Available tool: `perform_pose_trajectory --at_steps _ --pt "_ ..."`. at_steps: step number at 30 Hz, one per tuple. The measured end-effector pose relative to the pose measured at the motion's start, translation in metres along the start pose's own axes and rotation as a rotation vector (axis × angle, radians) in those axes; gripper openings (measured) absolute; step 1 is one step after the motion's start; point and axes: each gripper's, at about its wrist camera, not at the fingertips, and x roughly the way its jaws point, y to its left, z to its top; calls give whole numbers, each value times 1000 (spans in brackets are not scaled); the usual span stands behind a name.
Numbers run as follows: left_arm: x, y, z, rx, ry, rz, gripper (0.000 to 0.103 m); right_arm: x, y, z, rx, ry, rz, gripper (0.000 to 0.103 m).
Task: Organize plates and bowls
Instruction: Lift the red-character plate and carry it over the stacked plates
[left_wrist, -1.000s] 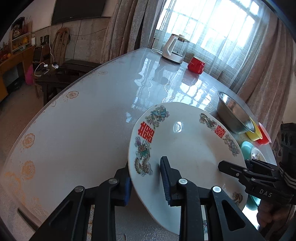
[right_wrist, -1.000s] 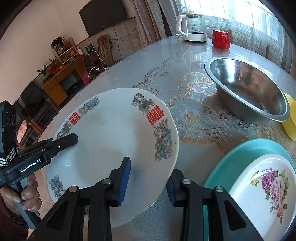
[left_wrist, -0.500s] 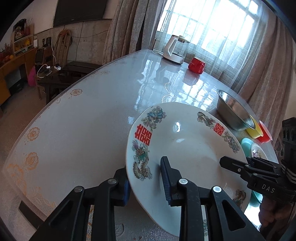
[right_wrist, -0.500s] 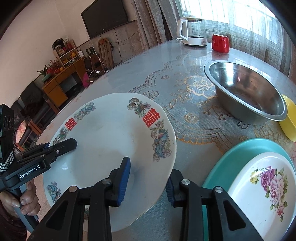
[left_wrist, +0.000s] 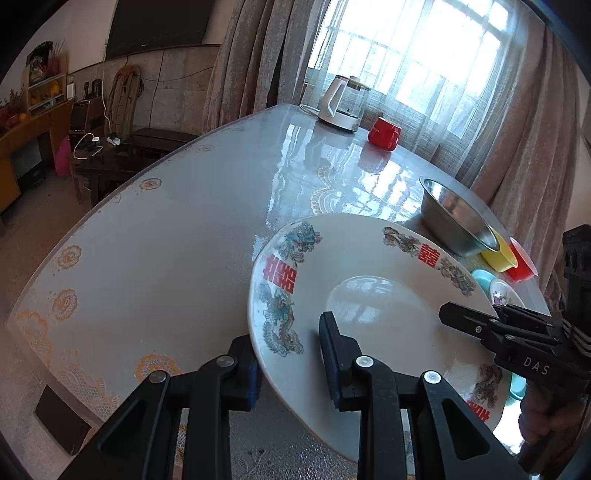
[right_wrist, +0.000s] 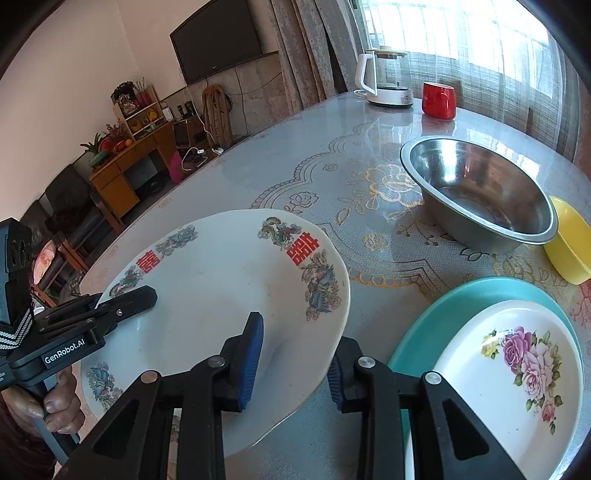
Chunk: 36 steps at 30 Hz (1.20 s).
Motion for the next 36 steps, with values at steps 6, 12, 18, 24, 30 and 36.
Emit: perform_pose_trajectory --at_steps 6,12,18,24,30,36 --pt "7 12 2 -38 -1 -26 28 7 -1 -5 -8 22 8 30" --pt "13 16 10 -58 -14 -39 27 10 1 -6 -15 29 6 32" --pt "2 16 0 -34 -37 -62 25 2 5 -9 -46 7 -12 31" --pt "-5 11 -7 -37 -47 -63 24 -7 8 -15 -61 -11 -20 31" --pt "-9 -3 -8 -19 -49 -86 24 -20 -2 -17 -21 -32 -10 31" --pt "-15 -22 -4 20 -67 -114 24 -34 -13 -21 6 -58 -27 31"
